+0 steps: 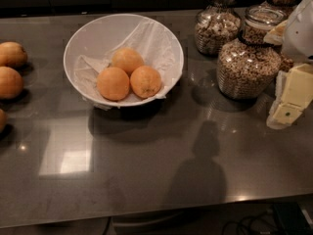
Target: Pick orange from white bowl
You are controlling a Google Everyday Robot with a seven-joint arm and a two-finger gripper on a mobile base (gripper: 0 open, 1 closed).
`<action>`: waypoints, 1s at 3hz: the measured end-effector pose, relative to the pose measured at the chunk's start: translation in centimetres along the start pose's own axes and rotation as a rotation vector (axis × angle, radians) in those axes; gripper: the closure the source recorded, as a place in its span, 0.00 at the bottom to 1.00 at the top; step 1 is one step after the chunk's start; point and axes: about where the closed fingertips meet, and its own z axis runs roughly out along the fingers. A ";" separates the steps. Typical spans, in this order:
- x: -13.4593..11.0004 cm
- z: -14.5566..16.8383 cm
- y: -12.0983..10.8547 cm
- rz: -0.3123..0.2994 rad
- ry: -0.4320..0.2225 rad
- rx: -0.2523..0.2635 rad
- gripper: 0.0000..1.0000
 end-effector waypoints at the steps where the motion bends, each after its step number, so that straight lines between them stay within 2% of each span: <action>1: 0.0 0.0 0.0 0.000 0.000 0.000 0.00; 2: -0.8 0.4 -0.1 0.001 -0.036 0.008 0.00; 3: -3.5 1.5 -0.7 -0.010 -0.116 0.011 0.00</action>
Offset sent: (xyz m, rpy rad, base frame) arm 0.0091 0.0155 -0.0084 0.0717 -0.0179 0.0133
